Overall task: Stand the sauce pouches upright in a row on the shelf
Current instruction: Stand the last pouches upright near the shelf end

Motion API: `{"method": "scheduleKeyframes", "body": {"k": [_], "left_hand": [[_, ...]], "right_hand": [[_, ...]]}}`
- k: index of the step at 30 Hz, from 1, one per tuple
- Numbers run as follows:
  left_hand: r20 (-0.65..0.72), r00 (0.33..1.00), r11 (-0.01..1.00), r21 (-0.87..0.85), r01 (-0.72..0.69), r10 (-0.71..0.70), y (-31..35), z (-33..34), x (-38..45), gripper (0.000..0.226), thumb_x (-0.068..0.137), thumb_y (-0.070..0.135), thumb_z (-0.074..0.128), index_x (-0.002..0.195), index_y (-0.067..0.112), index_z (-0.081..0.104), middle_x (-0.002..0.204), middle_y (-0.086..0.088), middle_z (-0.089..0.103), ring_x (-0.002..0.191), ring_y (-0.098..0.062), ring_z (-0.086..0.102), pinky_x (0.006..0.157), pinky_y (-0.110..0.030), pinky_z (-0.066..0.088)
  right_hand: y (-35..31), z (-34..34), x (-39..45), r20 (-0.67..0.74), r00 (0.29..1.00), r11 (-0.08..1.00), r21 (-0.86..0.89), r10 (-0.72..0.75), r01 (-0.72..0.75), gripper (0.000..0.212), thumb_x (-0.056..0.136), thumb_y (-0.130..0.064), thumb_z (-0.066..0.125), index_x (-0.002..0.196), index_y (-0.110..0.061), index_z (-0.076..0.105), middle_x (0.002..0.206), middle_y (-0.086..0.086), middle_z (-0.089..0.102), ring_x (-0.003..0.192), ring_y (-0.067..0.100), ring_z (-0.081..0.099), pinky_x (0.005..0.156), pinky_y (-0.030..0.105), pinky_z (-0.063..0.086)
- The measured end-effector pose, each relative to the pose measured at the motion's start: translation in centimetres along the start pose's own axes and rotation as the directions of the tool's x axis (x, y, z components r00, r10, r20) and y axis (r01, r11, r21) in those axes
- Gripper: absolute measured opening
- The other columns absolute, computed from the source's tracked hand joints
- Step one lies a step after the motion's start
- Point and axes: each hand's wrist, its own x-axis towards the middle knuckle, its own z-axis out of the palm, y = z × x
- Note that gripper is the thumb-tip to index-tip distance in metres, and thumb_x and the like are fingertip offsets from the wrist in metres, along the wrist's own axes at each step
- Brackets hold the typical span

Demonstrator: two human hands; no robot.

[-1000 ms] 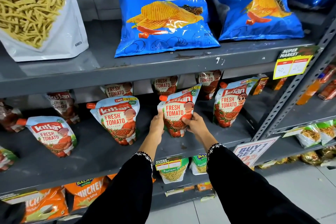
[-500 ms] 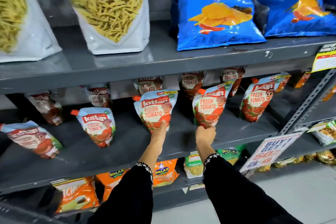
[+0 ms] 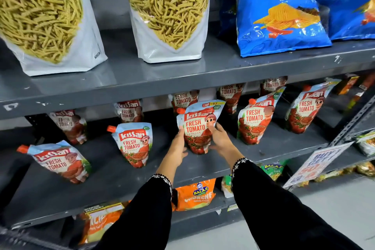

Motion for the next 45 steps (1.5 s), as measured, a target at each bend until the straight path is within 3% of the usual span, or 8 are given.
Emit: {"method": "scheduleKeyframes", "body": {"k": [6, 16, 20, 26, 31, 35, 42, 45], "left_hand": [[0.023, 1.000, 1.000, -0.013, -0.006, 0.007, 0.2, 0.0, 1.1, 0.067, 0.091, 0.060, 0.026, 0.143, 0.019, 0.032, 0.150, -0.011, 0.038, 0.136, -0.032, 0.038, 0.112, -0.047, 0.030], [0.000, 1.000, 1.000, -0.027, -0.004, 0.004, -0.1, 0.7, 0.9, 0.065, 0.092, 0.058, 0.029, 0.144, 0.019, 0.029, 0.150, -0.012, 0.039, 0.134, -0.033, 0.041, 0.112, -0.046, 0.033], [-0.002, 1.000, 0.999, -0.033, 0.004, -0.004, -0.4, 0.7, 0.5, 0.066, 0.092, 0.058, 0.030, 0.144, 0.018, 0.029, 0.150, -0.013, 0.038, 0.135, -0.033, 0.040, 0.113, -0.046, 0.032], [-0.098, 0.995, 0.999, 0.034, -0.012, 0.015, -0.6, -0.3, 0.4, 0.069, 0.091, 0.059, 0.032, 0.144, 0.016, 0.032, 0.151, -0.009, 0.036, 0.134, -0.030, 0.039, 0.107, -0.042, 0.037], [-0.199, 0.980, 0.995, 0.097, -0.001, 0.021, -2.3, -2.7, 0.1, 0.071, 0.089, 0.061, 0.031, 0.133, 0.008, 0.047, 0.102, -0.021, 0.063, 0.095, -0.032, 0.060, 0.102, -0.037, 0.042], [-0.277, 0.960, 0.996, 0.089, -0.021, 0.045, -3.1, -5.9, -0.5, 0.066, 0.091, 0.054, 0.037, 0.133, 0.004, 0.048, 0.145, -0.024, 0.041, 0.133, -0.039, 0.039, 0.112, -0.048, 0.036], [-0.376, 0.914, 0.971, 0.231, -0.067, 0.153, -2.8, -13.9, -2.0, 0.064, 0.092, 0.052, 0.038, 0.114, -0.003, 0.063, 0.118, -0.023, 0.065, 0.109, -0.039, 0.060, 0.096, -0.046, 0.049], [-0.393, 0.908, 0.960, 0.276, -0.033, 0.145, -1.3, -18.0, -2.0, 0.073, 0.090, 0.057, 0.035, 0.119, -0.006, 0.057, 0.124, -0.028, 0.060, 0.113, -0.041, 0.058, 0.095, -0.045, 0.046]], "right_hand": [[0.2, 0.0, 1.2, -0.037, 0.999, 0.996, -0.083, -0.018, 0.015, 0.028, 0.091, -0.044, 0.050, 0.104, -0.019, 0.049, 0.104, 0.001, 0.059, 0.074, 0.007, 0.060, 0.053, 0.028, 0.051], [0.7, -0.7, 1.9, -0.102, 0.994, 0.990, -0.143, -0.024, 0.009, 0.029, 0.091, -0.043, 0.050, 0.097, -0.014, 0.048, 0.104, 0.005, 0.058, 0.093, 0.021, 0.057, 0.073, 0.036, 0.054], [1.0, -0.7, 1.4, -0.098, 0.995, 0.993, -0.116, -0.015, 0.004, 0.032, 0.091, -0.042, 0.050, 0.105, -0.014, 0.050, 0.108, 0.005, 0.059, 0.094, 0.021, 0.058, 0.062, 0.030, 0.053], [1.3, -0.6, 0.9, -0.205, 0.979, 0.996, -0.093, -0.019, 0.000, 0.067, 0.088, -0.044, 0.055, 0.141, -0.008, 0.037, 0.139, 0.014, 0.052, 0.125, 0.031, 0.053, 0.102, 0.037, 0.045], [3.2, 0.9, -0.7, -0.467, 0.881, 0.973, -0.227, -0.080, -0.032, 0.061, 0.093, -0.035, 0.050, 0.139, 0.001, 0.035, 0.140, 0.023, 0.046, 0.127, 0.037, 0.047, 0.102, 0.042, 0.040], [4.9, 3.9, -2.3, -0.556, 0.831, 0.970, -0.216, -0.026, -0.114, 0.051, 0.095, -0.025, 0.048, 0.131, 0.009, 0.038, 0.139, 0.029, 0.042, 0.123, 0.043, 0.048, 0.100, 0.046, 0.040], [7.3, 11.6, -3.3, -0.315, 0.948, 0.972, -0.199, 0.056, -0.124, 0.053, 0.095, -0.034, 0.046, 0.135, 0.001, 0.042, 0.141, 0.020, 0.047, 0.128, 0.038, 0.045, 0.107, 0.047, 0.038], [7.3, 16.0, -4.1, -0.081, 0.991, 0.991, -0.075, 0.104, -0.111, 0.048, 0.096, -0.038, 0.044, 0.133, -0.009, 0.047, 0.118, 0.008, 0.060, 0.105, 0.027, 0.058, 0.083, 0.042, 0.052]]}}
